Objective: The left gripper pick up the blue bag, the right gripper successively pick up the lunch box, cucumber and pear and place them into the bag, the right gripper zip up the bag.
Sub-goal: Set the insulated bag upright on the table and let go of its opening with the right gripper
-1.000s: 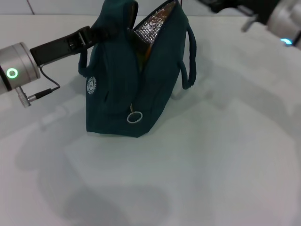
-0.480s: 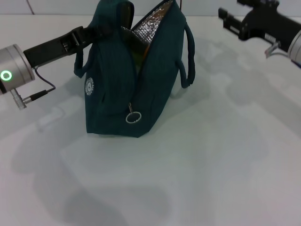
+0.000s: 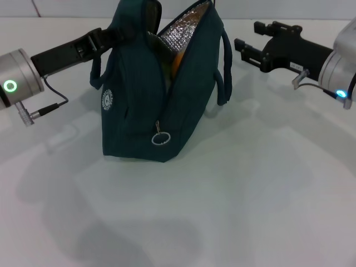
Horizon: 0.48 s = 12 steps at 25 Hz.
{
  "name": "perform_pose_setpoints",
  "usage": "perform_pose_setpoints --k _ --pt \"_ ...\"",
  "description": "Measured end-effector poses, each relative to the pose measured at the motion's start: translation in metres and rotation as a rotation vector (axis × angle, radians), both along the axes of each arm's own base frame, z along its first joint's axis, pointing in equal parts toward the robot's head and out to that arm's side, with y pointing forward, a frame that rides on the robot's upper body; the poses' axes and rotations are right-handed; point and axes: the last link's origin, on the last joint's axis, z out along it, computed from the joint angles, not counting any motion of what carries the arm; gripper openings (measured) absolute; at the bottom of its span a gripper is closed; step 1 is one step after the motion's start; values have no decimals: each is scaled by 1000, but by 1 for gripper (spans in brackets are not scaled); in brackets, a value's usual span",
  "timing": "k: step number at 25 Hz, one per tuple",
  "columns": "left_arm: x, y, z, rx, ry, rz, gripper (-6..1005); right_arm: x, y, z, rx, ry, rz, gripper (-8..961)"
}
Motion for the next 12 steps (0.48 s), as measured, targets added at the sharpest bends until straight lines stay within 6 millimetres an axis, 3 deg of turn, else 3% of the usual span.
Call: perform_pose_setpoints --k 12 --pt "4 3 -1 -1 1 -8 66 -3 10 -14 -33 -65 -23 555"
